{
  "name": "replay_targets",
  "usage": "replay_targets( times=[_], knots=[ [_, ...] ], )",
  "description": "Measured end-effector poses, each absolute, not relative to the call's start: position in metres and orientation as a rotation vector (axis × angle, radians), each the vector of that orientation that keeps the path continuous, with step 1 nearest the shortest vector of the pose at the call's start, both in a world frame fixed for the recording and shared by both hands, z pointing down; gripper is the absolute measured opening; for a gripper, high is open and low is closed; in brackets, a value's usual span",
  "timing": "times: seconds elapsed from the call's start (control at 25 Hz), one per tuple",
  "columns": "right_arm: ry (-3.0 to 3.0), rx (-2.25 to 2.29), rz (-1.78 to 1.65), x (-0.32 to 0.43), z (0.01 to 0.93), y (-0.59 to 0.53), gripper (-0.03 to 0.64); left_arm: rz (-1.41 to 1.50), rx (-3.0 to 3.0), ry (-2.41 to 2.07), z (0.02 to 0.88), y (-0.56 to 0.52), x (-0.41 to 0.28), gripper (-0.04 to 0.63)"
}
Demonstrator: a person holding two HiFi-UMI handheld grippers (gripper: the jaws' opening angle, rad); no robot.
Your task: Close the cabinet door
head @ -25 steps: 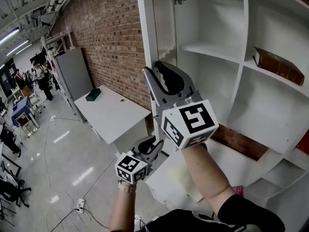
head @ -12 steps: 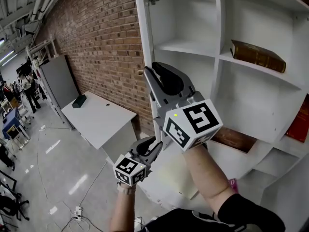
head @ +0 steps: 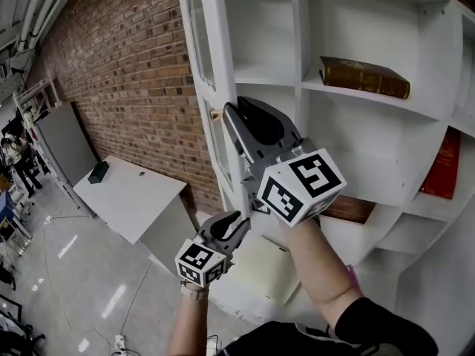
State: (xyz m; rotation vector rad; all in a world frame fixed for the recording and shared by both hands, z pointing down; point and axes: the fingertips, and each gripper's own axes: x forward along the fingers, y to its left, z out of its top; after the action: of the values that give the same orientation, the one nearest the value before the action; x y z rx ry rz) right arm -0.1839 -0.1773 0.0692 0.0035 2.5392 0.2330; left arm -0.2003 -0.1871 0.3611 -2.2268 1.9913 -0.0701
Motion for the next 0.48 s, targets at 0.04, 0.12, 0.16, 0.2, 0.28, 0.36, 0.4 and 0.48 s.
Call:
replay_targets(
  times=[0.04,0.12,0.16,0.2,0.28,0.36,0.4,0.48],
  knots=[
    [2.539,0.001,0.23,-0.183,0.069,-0.18,0.081,-0.074,-2.234,1.982,0.361,-0.19,-0.199,0.117],
    [2.539,-0.005,0.226,-0.181,0.069,-0.186,0.08,-0.083,-2.251,1.963,0.361,-0.195,-0.198,0.115],
    [2.539,-0.015,0.226,-0.18,0.069,-0.19,0.08,-0.087,-2.262,1.951,0.361,-0.199,-0.197,0.114],
    [2.538,-0.031,0.228,-0.179,0.069,-0.195,0.08,-0.089,-2.276,1.938,0.361,-0.203,-0.195,0.114],
    [2.538,-0.071,0.235,-0.175,0.069,-0.204,0.08,-0.089,-2.305,1.915,0.359,-0.211,-0.192,0.112],
    [2.536,-0.101,0.233,-0.173,0.069,-0.213,0.08,-0.097,-2.327,1.89,0.359,-0.219,-0.189,0.109],
    [2.534,-0.111,0.228,-0.172,0.069,-0.218,0.08,-0.104,-2.336,1.873,0.36,-0.223,-0.188,0.107],
    [2.53,-0.125,0.22,-0.171,0.069,-0.226,0.08,-0.115,-2.35,1.842,0.36,-0.23,-0.187,0.103]
  ],
)
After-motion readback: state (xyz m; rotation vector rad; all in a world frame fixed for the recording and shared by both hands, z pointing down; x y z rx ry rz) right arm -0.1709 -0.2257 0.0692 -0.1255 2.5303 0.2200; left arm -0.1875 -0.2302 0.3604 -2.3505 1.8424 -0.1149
